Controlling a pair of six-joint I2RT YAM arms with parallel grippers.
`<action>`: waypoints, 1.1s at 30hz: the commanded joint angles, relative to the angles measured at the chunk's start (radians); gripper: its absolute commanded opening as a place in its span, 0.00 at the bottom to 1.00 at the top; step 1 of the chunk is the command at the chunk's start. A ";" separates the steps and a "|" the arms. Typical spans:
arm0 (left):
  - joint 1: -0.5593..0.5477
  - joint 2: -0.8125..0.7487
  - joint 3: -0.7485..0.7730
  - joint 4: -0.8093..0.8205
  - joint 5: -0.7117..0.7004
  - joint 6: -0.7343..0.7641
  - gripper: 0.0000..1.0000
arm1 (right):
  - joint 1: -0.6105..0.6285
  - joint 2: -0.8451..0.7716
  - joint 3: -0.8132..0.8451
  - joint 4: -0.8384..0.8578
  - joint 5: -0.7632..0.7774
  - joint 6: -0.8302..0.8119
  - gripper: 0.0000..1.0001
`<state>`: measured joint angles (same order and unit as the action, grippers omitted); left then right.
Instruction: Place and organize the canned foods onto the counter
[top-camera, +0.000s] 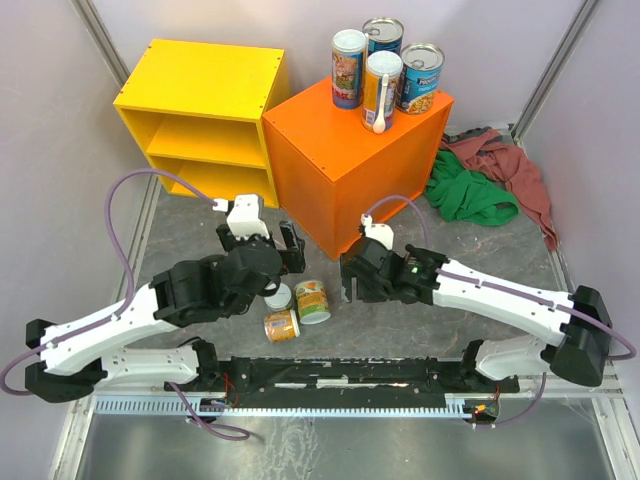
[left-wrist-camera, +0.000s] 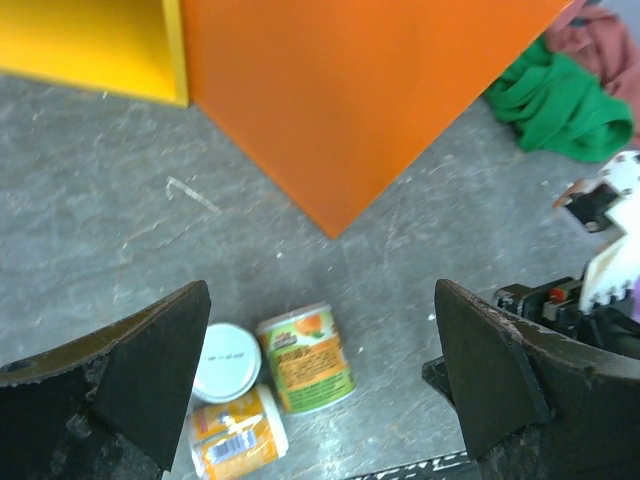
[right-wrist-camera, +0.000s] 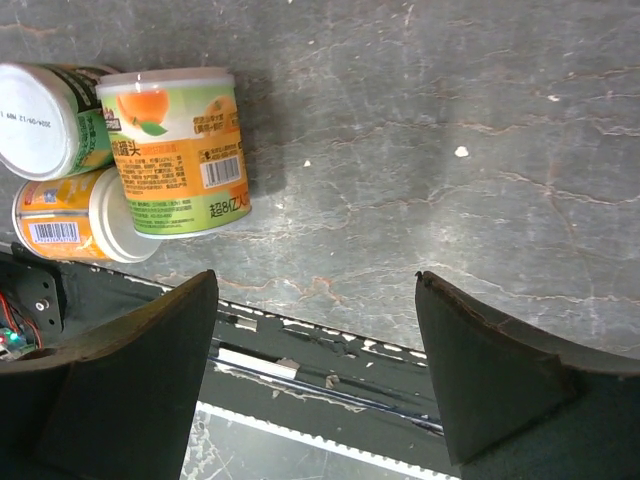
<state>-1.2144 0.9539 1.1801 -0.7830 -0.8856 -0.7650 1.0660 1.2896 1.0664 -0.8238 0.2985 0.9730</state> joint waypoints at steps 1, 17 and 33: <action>-0.005 0.003 -0.038 -0.186 -0.063 -0.255 0.99 | 0.047 0.053 0.059 0.050 0.041 0.040 0.87; 0.004 -0.060 -0.309 -0.229 0.039 -0.505 0.99 | 0.092 0.034 0.004 0.031 0.061 0.095 0.87; 0.025 -0.031 -0.410 -0.144 0.125 -0.577 0.99 | 0.145 -0.188 -0.217 0.047 0.172 0.265 0.87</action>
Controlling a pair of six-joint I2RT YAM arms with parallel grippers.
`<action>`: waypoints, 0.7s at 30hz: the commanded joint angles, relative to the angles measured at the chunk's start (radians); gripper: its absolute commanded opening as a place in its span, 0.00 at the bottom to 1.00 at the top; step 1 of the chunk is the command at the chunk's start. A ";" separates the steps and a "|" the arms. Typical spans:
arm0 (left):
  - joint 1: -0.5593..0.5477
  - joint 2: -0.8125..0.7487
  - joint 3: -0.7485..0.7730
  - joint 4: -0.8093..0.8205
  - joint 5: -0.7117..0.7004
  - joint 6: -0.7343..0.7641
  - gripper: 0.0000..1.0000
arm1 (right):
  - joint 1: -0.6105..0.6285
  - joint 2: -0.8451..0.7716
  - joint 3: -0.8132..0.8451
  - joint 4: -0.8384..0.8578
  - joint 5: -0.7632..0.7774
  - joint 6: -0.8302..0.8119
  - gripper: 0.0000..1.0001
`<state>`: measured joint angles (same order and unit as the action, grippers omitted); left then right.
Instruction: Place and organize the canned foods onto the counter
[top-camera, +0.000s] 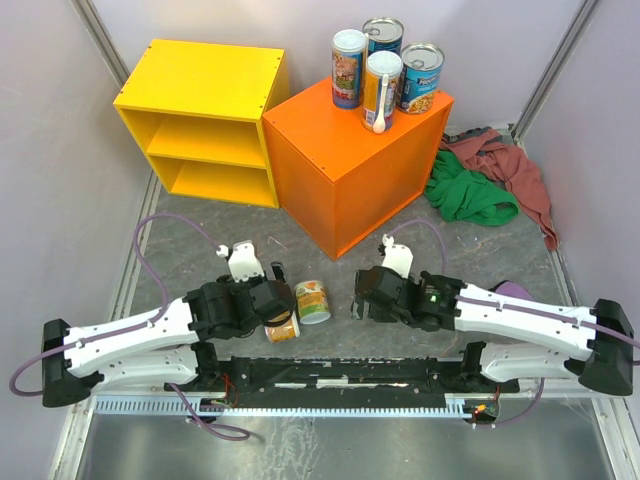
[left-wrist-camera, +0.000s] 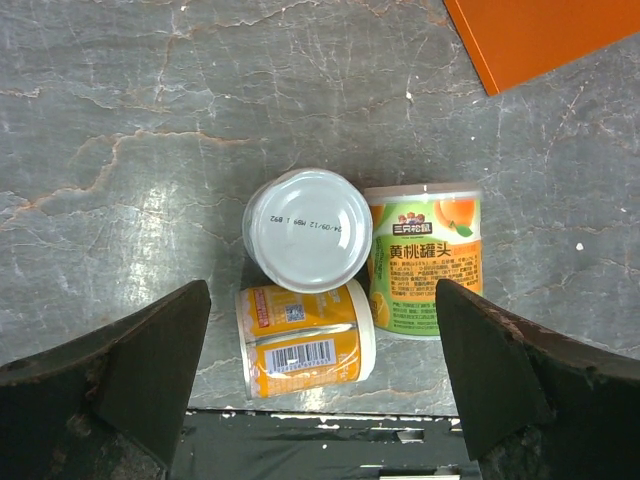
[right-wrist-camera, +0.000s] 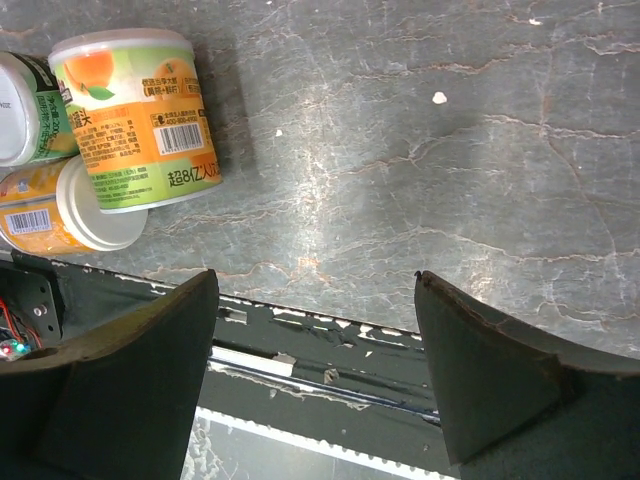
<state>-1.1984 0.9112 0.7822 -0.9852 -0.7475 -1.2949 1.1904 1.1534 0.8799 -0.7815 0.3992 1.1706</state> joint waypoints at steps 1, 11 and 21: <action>0.015 0.014 -0.020 0.070 -0.011 -0.043 0.99 | 0.026 -0.062 -0.040 0.006 0.080 0.078 0.87; 0.126 0.071 -0.087 0.228 0.100 0.092 0.99 | 0.090 -0.116 -0.089 0.009 0.160 0.153 0.87; 0.253 0.147 -0.117 0.348 0.205 0.229 0.99 | 0.098 -0.122 -0.093 0.026 0.183 0.157 0.87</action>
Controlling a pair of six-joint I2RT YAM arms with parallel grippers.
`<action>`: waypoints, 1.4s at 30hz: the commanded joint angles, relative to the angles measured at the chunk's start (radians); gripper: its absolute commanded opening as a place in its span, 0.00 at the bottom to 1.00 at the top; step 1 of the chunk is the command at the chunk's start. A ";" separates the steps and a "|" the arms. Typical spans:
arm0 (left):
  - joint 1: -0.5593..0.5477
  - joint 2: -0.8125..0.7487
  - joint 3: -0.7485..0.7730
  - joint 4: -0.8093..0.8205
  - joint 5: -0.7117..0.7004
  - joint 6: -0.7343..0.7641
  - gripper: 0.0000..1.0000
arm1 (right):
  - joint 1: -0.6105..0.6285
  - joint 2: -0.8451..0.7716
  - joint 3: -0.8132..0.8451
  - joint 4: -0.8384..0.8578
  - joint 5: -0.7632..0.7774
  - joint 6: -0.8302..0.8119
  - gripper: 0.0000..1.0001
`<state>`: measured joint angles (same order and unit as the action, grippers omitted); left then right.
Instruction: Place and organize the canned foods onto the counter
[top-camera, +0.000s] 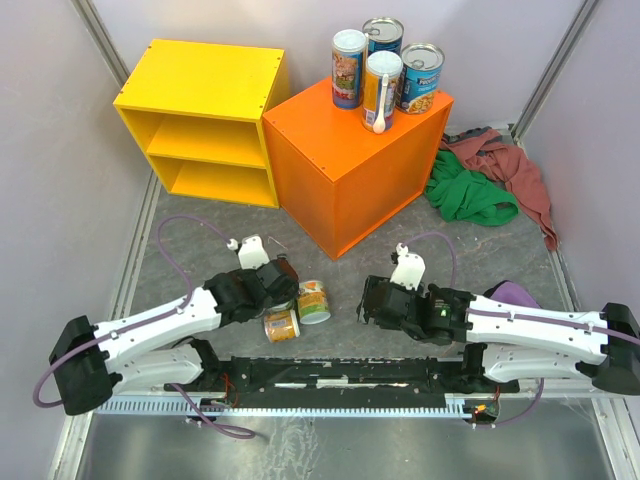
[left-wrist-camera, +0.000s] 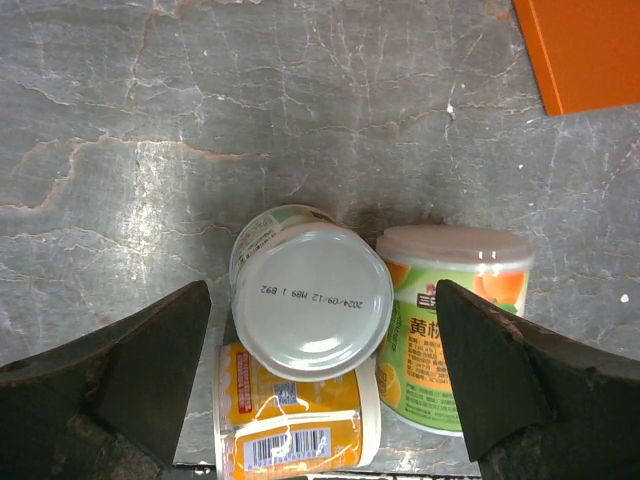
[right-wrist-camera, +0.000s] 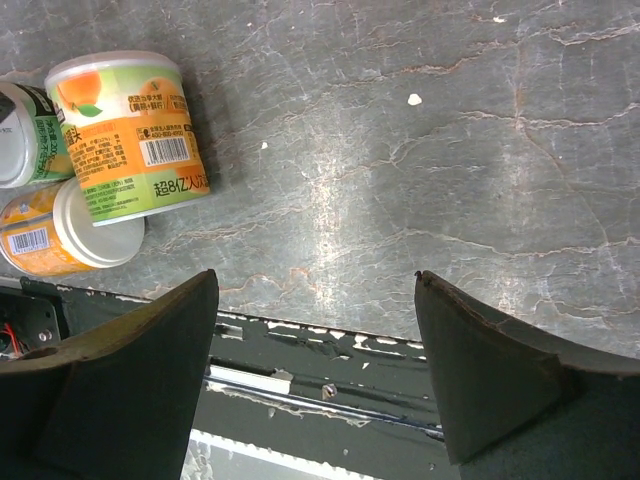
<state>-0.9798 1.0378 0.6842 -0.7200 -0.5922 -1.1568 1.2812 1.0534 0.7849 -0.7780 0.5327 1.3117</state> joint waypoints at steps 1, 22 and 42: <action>0.041 0.025 -0.023 0.090 0.058 0.096 0.99 | 0.007 -0.022 0.000 0.026 0.051 0.017 0.87; 0.108 0.113 -0.076 0.190 0.145 0.160 0.98 | 0.004 0.024 0.028 0.035 0.062 -0.006 0.88; 0.124 -0.033 -0.111 0.231 0.151 0.235 0.27 | -0.056 0.166 0.197 -0.012 -0.011 -0.123 0.88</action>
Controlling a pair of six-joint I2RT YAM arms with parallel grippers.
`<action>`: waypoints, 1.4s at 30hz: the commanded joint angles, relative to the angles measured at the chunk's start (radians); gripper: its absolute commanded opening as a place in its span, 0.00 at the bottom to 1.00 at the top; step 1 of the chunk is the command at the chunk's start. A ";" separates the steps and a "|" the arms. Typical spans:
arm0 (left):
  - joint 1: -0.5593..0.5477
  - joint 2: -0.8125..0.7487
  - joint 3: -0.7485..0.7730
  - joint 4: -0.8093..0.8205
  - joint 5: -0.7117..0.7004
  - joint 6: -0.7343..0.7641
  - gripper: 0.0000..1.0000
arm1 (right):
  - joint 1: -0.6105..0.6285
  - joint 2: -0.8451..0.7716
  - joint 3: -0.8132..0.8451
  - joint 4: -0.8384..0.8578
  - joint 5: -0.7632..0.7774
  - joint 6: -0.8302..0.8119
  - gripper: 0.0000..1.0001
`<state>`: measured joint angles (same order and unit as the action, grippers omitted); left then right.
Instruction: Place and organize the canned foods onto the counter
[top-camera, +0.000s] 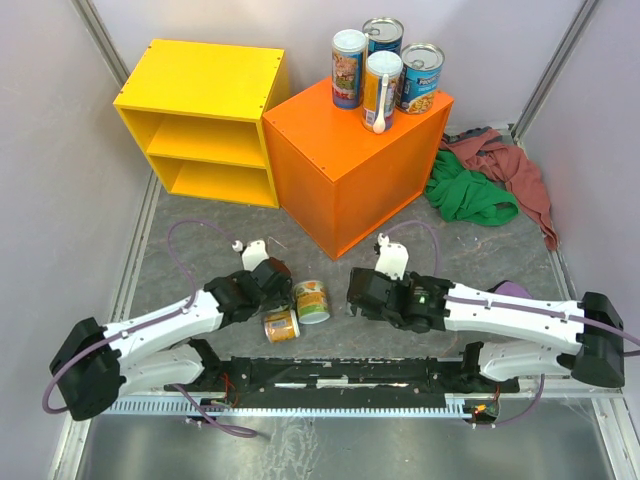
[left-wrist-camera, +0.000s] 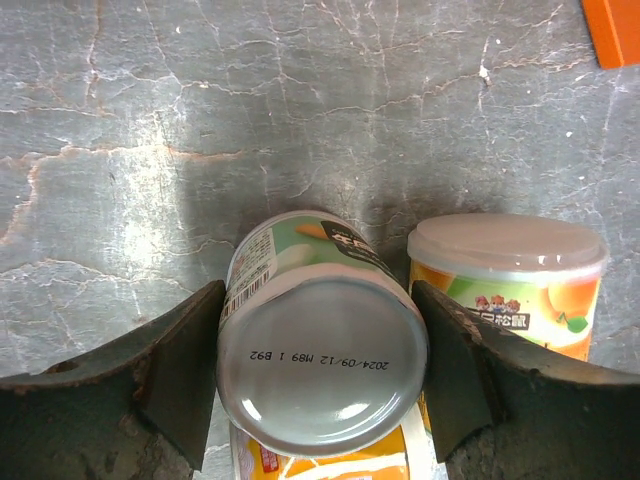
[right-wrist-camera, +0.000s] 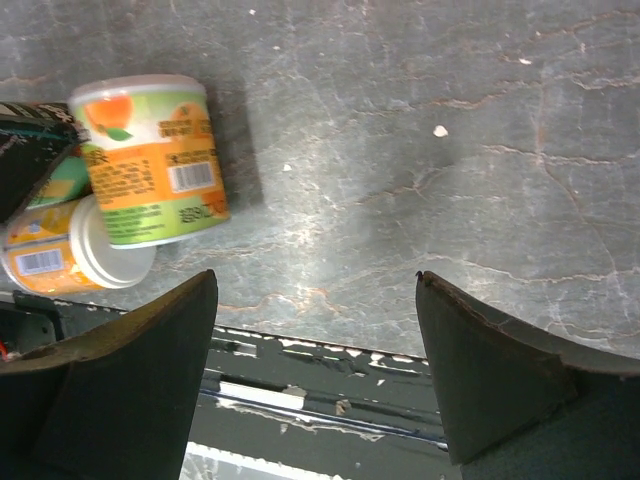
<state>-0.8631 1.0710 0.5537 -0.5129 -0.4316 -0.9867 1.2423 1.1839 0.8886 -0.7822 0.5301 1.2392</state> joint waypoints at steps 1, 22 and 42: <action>0.007 -0.077 0.021 0.021 -0.013 0.076 0.21 | -0.019 0.048 0.108 -0.012 -0.011 -0.057 0.88; 0.009 -0.246 0.256 -0.056 -0.014 0.199 0.03 | -0.060 -0.014 0.055 0.301 -0.173 -0.037 0.88; 0.009 -0.272 0.287 0.331 0.243 -0.052 0.03 | -0.148 -0.291 -0.297 0.899 -0.272 0.158 0.89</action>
<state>-0.8589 0.8215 0.8089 -0.4000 -0.2611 -0.9173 1.1152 0.9283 0.6327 -0.0879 0.2935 1.3479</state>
